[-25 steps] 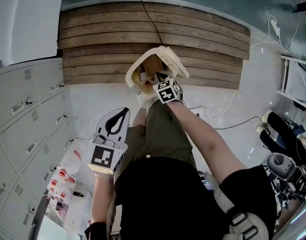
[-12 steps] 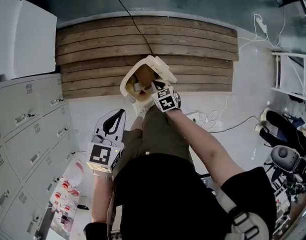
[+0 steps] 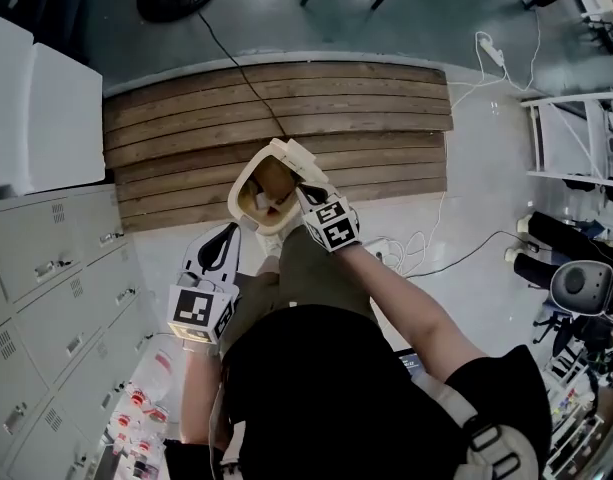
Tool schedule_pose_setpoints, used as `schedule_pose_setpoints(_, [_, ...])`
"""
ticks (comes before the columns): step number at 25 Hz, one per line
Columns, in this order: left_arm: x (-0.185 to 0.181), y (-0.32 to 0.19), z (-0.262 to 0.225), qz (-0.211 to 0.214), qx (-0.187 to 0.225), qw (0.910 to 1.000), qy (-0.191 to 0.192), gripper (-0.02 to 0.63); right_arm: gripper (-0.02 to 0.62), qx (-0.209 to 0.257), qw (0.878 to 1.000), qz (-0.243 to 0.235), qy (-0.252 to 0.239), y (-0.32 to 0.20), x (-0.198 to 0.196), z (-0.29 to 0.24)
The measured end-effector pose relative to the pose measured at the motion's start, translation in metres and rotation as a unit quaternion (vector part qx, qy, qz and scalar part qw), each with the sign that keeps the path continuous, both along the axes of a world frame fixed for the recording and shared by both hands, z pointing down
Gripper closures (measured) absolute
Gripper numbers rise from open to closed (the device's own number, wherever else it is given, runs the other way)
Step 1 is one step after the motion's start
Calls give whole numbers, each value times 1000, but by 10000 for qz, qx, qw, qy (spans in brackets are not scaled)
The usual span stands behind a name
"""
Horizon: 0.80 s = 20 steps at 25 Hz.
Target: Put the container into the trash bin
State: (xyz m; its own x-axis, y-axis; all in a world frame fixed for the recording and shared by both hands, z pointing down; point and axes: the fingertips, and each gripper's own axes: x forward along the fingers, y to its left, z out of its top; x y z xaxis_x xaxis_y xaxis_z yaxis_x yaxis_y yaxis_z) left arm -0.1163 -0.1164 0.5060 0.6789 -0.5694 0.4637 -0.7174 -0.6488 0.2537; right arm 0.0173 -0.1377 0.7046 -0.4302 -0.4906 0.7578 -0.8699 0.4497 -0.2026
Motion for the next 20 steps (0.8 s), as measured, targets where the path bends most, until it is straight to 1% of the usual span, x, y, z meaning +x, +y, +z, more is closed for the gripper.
schedule_pose_setpoints(4, [9, -7, -10, 63, 103, 9999, 57, 598, 580, 201, 9997, 40, -116, 0, 7, -33])
schedule_pose_setpoints(9, [21, -14, -26, 164, 248, 9995, 122, 598, 580, 621, 9980, 8, -126, -2, 18, -78])
schedule_pose_setpoints(13, [30, -21, -39, 245, 384, 9989, 139, 598, 580, 926, 9955, 95, -144, -5, 32, -115])
schedule_pose_setpoints(16, [37, -23, -46, 283, 471, 9981, 281, 598, 580, 1177, 9928, 160, -142, -6, 44, -143])
schedule_pose_setpoints(20, [50, -29, -61, 353, 645, 9966, 380, 598, 580, 1386, 9898, 239, -234, -2, 61, -174])
